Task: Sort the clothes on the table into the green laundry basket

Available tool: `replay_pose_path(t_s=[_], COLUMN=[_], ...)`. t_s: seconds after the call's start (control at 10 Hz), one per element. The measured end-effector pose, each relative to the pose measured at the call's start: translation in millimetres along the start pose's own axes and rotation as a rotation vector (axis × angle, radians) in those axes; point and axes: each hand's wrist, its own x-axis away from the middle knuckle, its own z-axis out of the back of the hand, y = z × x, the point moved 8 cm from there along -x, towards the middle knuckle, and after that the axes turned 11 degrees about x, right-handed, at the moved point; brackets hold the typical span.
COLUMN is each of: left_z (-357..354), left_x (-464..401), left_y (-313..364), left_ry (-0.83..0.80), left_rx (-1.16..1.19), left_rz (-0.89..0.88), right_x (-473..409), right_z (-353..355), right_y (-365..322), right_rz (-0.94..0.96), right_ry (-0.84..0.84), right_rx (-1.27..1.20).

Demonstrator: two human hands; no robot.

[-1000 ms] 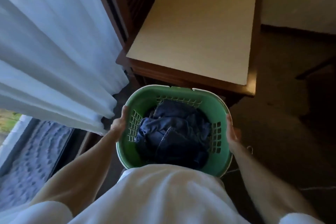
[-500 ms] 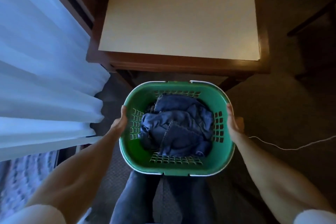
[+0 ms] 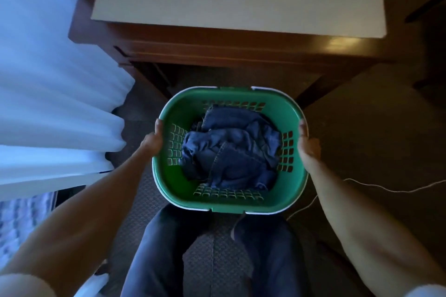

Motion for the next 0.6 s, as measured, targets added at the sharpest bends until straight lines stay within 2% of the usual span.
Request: replay_pose_path(t_s=[0.1, 0.2, 0.4, 0.5, 0.6], left_z=[7.9, 21.8, 60.8, 79.7, 76.5], left_x=[101.6, 182.4, 299.2, 349.8, 359.3], left_y=[64.3, 90.3, 93.1, 88.5, 26.0], left_ry=[-0.069, -0.047, -0.057, -0.023, -0.071], left_rx=[-0.058, -0.054, 0.116, 0.175, 0.247], left_rz=[-0.045, -0.096, -0.140, -0.218, -0.117], right_x=[0.4, 23.0, 136.8, 189.7, 244.3], right_z=[6.1, 10.6, 54.4, 106.3, 173.1], right_y=[3.6, 12.6, -10.8, -24.9, -49.7], right_rz=[-0.032, 0.006, 0.185, 0.269, 0.422], right_ry=[-0.051, -0.115, -0.184, -0.104, -0.043], right_rx=[0.030, 0.075, -0.044, -0.055, -0.248])
